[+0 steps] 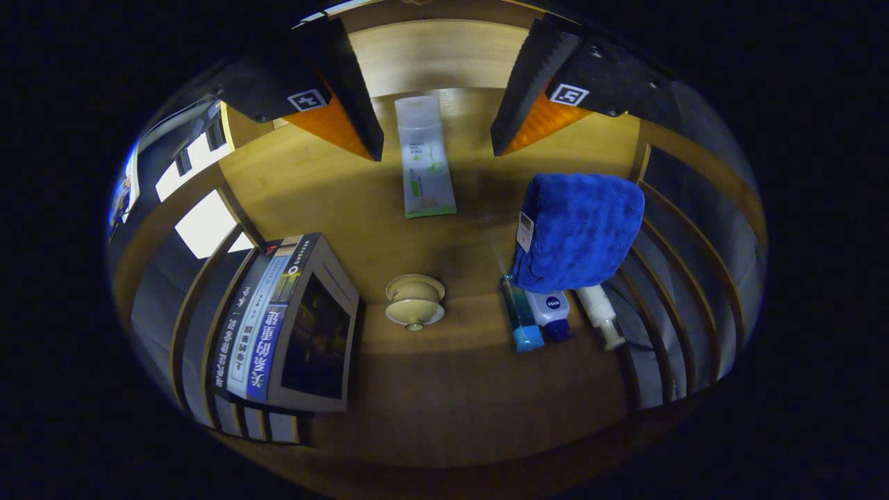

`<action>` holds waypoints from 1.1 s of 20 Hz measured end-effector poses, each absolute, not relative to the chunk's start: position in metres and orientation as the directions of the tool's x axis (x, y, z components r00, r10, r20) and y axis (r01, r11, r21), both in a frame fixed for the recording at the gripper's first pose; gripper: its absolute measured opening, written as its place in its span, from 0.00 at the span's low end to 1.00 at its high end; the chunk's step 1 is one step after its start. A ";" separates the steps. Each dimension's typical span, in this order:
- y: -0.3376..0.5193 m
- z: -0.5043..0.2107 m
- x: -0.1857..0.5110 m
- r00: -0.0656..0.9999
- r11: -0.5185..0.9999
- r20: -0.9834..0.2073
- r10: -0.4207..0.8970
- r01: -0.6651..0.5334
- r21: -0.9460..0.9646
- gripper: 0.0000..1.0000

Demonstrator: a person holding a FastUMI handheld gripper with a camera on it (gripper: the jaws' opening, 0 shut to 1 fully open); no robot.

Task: Pull open the drawer, take out the items inside it, and place them on the countertop above the cabinet.

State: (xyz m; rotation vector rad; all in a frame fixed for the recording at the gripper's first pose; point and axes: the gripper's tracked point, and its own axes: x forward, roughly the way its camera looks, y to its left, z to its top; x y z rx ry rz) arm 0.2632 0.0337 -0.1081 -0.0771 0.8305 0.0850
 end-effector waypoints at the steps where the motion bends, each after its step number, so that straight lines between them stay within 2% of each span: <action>1: 0.031 -0.103 0.260 0.692 0.993 -0.720 0.046 -0.111 -0.044 1.00; 8: 0.023 -0.055 0.218 0.816 0.988 -0.567 0.114 -0.154 -0.024 1.00; 15: 0.023 -0.035 0.142 0.873 0.976 -0.445 0.198 -0.219 0.004 1.00; 22: 0.001 -0.048 0.080 0.901 0.980 -0.389 0.193 -0.192 0.044 1.00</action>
